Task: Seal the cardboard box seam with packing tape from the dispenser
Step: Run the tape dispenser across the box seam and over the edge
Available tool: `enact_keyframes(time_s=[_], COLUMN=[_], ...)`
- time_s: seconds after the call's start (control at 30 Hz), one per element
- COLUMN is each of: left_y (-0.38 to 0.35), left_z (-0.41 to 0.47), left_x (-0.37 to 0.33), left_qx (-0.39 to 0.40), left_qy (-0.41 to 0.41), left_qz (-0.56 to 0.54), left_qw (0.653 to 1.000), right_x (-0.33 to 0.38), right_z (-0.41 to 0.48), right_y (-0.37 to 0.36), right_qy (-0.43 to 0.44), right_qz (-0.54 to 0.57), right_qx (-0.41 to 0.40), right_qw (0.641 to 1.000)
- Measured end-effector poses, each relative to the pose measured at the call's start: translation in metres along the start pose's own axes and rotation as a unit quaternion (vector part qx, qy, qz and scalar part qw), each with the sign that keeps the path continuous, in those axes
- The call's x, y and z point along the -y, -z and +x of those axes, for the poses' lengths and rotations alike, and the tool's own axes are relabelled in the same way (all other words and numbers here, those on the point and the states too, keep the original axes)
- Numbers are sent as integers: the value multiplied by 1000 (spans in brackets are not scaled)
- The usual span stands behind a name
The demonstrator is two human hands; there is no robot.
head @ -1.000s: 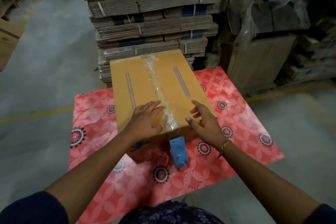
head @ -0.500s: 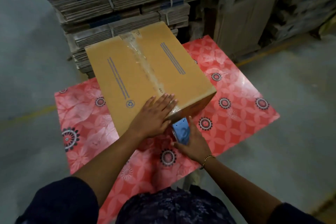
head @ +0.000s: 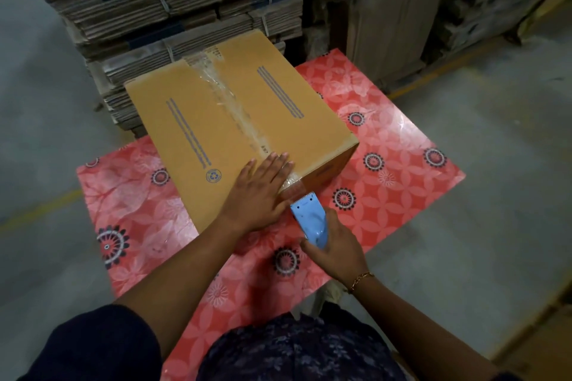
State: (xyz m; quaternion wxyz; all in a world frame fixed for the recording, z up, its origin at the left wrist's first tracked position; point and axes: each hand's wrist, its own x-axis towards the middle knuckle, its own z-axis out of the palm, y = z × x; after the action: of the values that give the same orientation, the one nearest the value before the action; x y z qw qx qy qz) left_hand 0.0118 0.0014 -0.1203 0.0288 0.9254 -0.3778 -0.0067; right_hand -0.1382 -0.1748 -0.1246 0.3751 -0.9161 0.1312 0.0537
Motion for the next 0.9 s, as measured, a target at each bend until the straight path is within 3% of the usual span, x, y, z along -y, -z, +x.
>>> enact_keyframes(time_s=[0.4,0.6,0.77,0.9], left_y=[-6,-5,-8,-6], left_z=[6,3,-2,1], left_x=[-8,-11,-18,-13], left_qx=[-32,-49,-71,-57], left_qy=[35,35,22,17], left_qz=[7,2,28,41], left_qw=[999,998,997,997], right_x=[-10,4,49,92], right_z=[-30,-18,31,79], right_y=[18,34,56,77], right_qy=[-21,-52,-65,-67], right_qz=[-46,-142,-242,-240], right_qx=[20,91,218,354], right_qw=[999,984,943,902])
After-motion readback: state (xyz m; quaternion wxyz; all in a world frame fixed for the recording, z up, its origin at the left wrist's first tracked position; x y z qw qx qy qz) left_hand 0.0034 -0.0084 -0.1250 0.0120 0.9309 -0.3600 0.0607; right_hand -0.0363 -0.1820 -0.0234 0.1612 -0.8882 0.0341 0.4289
